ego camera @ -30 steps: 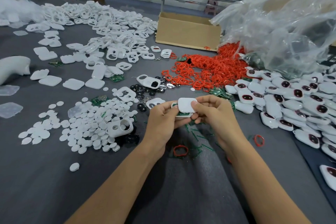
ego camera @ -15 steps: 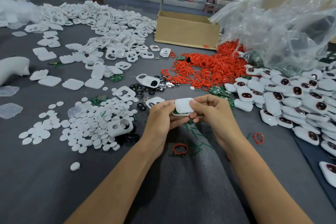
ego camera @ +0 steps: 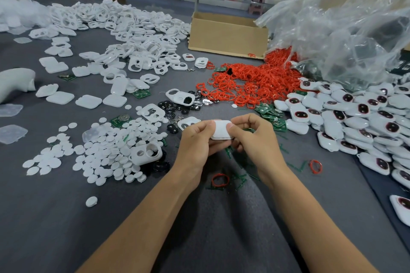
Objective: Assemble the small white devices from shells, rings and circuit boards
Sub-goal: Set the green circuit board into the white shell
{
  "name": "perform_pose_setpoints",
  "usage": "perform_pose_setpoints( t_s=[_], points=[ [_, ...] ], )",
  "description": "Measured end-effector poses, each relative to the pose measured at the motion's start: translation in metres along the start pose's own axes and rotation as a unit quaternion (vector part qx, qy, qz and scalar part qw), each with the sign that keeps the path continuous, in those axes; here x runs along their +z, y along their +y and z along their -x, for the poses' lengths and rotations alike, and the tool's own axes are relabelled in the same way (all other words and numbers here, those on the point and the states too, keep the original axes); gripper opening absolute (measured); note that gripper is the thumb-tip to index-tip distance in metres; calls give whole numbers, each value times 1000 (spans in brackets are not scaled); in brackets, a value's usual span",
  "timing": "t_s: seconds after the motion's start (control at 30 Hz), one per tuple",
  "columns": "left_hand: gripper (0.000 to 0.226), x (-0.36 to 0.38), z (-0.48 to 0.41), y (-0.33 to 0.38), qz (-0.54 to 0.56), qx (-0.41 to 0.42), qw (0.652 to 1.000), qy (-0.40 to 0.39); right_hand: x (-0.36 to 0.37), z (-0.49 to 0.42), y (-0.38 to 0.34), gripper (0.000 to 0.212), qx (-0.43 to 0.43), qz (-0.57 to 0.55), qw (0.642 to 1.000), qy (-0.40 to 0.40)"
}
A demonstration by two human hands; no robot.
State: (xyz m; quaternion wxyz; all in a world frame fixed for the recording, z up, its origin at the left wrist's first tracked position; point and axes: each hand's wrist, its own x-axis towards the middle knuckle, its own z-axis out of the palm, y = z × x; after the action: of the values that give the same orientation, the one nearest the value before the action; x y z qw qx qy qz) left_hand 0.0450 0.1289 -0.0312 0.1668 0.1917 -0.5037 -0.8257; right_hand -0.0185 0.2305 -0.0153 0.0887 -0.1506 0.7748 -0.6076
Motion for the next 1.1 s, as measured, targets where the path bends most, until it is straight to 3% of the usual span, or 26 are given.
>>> perform_pose_setpoints(
  t_s=[0.13,0.47,0.9,1.03,1.1],
  points=[
    [28,0,1,1,-10,7,1000,-2,-5,0,-4,12,21,-32,998,-57],
    [27,2,8,0,-52,50,997,4,-9,2,-10,8,26,-73,993,-92],
    [24,5,12,-3,-78,93,993,2,-4,0,1,17,-38,11,999,-14],
    [31,11,8,-4,31,49,998,-32,-2,2,-1,16,-192,82,974,87],
    [19,9,6,-1,78,45,995,-43,0,4,1,16,-283,150,944,74]
  ],
)
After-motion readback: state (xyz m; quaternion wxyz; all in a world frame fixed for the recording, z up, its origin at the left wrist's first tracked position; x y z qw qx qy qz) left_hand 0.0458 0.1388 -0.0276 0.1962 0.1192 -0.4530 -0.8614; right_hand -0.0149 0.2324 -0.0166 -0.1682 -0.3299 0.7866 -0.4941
